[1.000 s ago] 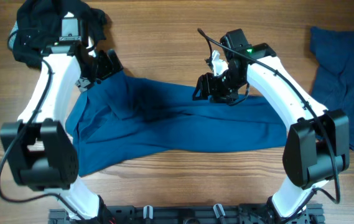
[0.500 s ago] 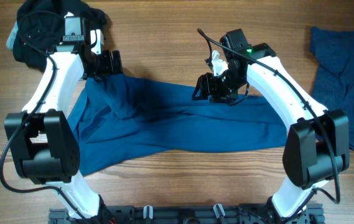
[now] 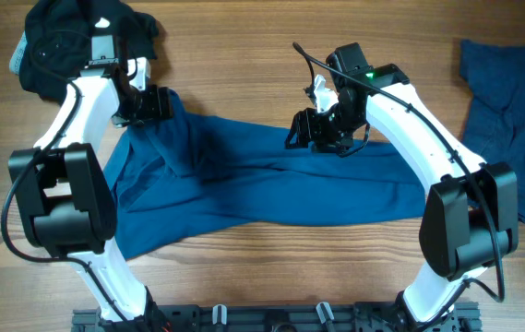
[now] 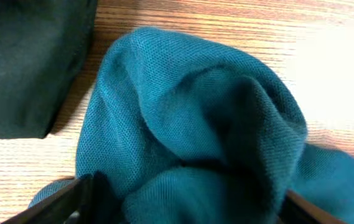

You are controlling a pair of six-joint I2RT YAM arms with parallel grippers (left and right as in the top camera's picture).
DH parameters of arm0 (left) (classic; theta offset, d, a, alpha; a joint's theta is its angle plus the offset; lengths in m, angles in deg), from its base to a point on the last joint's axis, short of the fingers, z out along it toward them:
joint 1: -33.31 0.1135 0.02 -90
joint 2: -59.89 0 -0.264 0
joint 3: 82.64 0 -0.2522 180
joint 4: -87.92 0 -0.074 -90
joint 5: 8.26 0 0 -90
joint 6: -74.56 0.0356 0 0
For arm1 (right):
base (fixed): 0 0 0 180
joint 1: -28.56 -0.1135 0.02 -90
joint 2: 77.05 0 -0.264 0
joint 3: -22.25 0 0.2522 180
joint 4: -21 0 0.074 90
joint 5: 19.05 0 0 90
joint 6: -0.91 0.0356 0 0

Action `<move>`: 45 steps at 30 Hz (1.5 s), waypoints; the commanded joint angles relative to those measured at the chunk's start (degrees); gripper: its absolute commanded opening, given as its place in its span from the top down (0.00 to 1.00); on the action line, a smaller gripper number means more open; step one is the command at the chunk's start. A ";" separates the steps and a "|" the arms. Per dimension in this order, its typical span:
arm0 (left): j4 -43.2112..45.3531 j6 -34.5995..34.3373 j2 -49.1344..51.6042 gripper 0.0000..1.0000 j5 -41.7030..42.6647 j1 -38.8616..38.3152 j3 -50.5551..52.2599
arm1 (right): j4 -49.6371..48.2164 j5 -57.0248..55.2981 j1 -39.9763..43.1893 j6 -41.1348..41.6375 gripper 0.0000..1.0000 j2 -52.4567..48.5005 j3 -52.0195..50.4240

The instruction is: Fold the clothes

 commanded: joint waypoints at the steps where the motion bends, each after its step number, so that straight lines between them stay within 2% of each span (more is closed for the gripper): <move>1: -0.61 0.72 -0.09 0.32 2.10 -0.02 -0.57 | -0.13 1.16 -0.39 -1.03 0.34 0.94 -0.42; 5: -0.61 0.55 -1.29 0.42 2.10 0.00 -0.59 | -0.13 0.61 -0.42 -1.18 0.33 0.94 -0.48; 8: -0.59 0.55 -2.58 0.42 2.08 0.00 -0.59 | -0.26 0.22 -0.46 -1.11 0.34 0.94 -0.48; 11: -0.63 0.55 -3.61 0.51 2.08 0.00 -0.59 | -0.42 0.24 -0.50 -1.07 0.33 0.94 -0.48; 15: -0.74 0.52 -3.87 0.52 2.08 0.00 -0.59 | -0.33 0.24 -0.50 -1.09 0.34 0.94 -0.48; 17: -0.66 0.55 -3.87 0.50 2.05 0.00 -0.59 | -0.35 0.24 -0.50 -1.09 0.33 0.94 -0.48; 18: -0.37 0.52 -3.87 0.36 1.81 0.00 -0.59 | -0.39 0.24 -0.50 -1.09 0.33 0.94 -0.48; 24: -0.20 0.55 -3.87 0.39 1.62 0.07 -0.59 | -0.50 0.24 -0.50 -1.11 0.33 0.94 -0.48; 27: -0.61 0.55 -3.87 0.43 1.66 0.07 -0.59 | -0.50 0.24 -0.50 -1.11 0.33 0.94 -0.48; 30: -0.94 0.55 -3.87 0.59 1.66 0.04 -0.59 | -0.50 0.24 -0.50 -1.11 0.33 0.94 -0.48; 32: -1.11 0.52 -3.87 0.66 1.66 0.04 -0.59 | -0.50 0.24 -0.50 -1.11 0.33 0.94 -0.48; 40: -1.25 0.55 -4.96 0.82 1.60 0.07 -0.59 | -0.52 0.22 -0.50 -1.16 0.33 0.94 -0.48; 45: -1.66 0.52 -6.10 0.83 1.36 0.28 -0.59 | -0.61 0.24 -0.50 -1.14 0.33 0.94 -0.48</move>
